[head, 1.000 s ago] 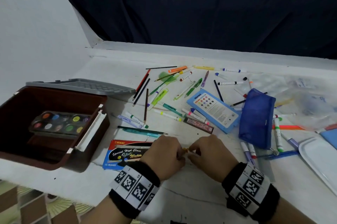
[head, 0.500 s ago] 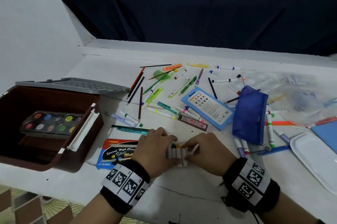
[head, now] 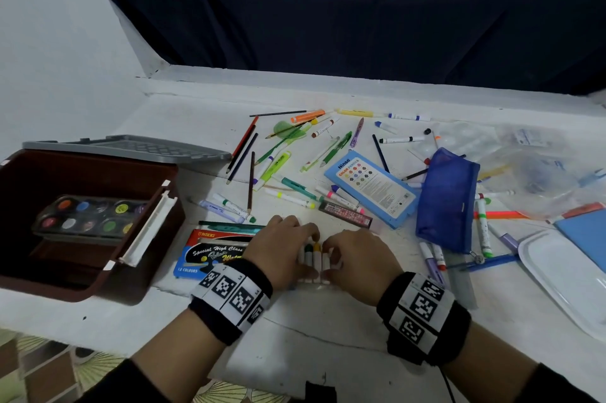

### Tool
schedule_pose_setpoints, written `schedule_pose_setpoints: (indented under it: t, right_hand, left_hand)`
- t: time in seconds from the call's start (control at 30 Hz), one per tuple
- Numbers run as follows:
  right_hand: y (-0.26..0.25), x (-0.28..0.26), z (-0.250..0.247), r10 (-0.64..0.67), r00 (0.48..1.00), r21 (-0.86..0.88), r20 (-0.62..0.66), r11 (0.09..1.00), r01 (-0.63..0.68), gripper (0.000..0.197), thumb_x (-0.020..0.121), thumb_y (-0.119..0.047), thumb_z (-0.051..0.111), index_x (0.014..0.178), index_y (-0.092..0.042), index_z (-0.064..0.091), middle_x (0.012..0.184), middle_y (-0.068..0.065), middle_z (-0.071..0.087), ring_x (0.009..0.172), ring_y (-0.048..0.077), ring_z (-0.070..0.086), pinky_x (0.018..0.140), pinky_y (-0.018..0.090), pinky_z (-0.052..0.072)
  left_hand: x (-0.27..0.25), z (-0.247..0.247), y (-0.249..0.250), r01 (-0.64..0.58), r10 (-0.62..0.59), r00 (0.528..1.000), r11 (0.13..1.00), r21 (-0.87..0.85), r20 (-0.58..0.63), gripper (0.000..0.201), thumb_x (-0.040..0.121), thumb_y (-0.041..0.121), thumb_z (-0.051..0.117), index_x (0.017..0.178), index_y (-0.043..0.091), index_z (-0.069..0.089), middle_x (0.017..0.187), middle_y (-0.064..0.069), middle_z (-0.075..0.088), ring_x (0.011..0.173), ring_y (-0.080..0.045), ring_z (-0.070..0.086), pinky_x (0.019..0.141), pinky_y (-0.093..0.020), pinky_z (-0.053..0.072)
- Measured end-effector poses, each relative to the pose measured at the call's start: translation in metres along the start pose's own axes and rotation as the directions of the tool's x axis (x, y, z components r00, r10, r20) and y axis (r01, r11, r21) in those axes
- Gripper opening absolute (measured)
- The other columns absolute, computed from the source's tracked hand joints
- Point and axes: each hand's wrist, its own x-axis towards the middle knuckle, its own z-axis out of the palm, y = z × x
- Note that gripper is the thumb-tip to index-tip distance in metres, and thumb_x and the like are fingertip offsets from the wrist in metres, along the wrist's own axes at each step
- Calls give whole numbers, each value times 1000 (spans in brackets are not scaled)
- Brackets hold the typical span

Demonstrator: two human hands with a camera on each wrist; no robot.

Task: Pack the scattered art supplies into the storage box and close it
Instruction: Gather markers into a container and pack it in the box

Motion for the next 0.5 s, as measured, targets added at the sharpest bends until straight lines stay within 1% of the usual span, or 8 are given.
schedule_pose_setpoints:
  t: [0.07, 0.13, 0.23, 0.33, 0.4, 0.5]
  right_hand:
    - [-1, 3, -1, 4, 1000, 19, -10, 1000, -4, 19, 85, -41, 62, 83, -24, 68, 79, -2, 64, 67, 16, 56, 65, 33, 51]
    - [0, 7, -3, -4, 1000, 40, -22, 999, 5, 20, 84, -41, 66, 92, -24, 73, 86, -2, 68, 74, 16, 61, 69, 33, 52]
    - [2, 12, -4, -13, 999, 73, -46, 997, 16, 26, 79, -39, 72, 98, -23, 74, 93, -2, 71, 84, 16, 65, 76, 34, 54]
    - [4, 13, -6, -14, 999, 91, -43, 996, 18, 29, 76, -39, 75, 99, -21, 73, 94, -2, 71, 84, 15, 65, 77, 34, 55]
    - [4, 12, -8, -18, 999, 105, -32, 994, 21, 30, 76, -39, 76, 99, -20, 73, 94, -2, 71, 84, 14, 64, 78, 32, 54]
    - [9, 12, -14, 18, 997, 176, -79, 984, -4, 29, 76, -37, 78, 99, -22, 70, 92, -6, 68, 78, 8, 61, 77, 30, 54]
  left_hand:
    - [4, -2, -2, -3, 3, 1000, 1000, -2, 4, 58, 78, 48, 76, 127, 31, 51, 120, -1, 54, 112, -24, 43, 94, -36, 42]
    - [7, -3, -4, -8, 8, 1000, 1000, 8, -2, 57, 78, 48, 76, 126, 29, 50, 120, -2, 54, 112, -24, 43, 95, -36, 42]
    - [9, -3, -4, -16, 16, 1000, 1000, 19, -15, 58, 79, 48, 75, 127, 26, 50, 121, -3, 54, 114, -24, 43, 96, -35, 41]
    - [8, 0, -6, -28, 28, 999, 999, 19, -33, 58, 81, 50, 73, 128, 26, 50, 121, -2, 54, 114, -22, 43, 96, -33, 38]
    - [7, 1, -9, -38, 38, 998, 999, 2, -41, 58, 81, 52, 73, 129, 28, 51, 123, 0, 54, 114, -20, 43, 97, -32, 39]
    - [1, 1, -15, -37, 33, 998, 997, -73, -58, 60, 81, 54, 72, 133, 30, 54, 124, 4, 51, 117, -16, 42, 102, -34, 39]
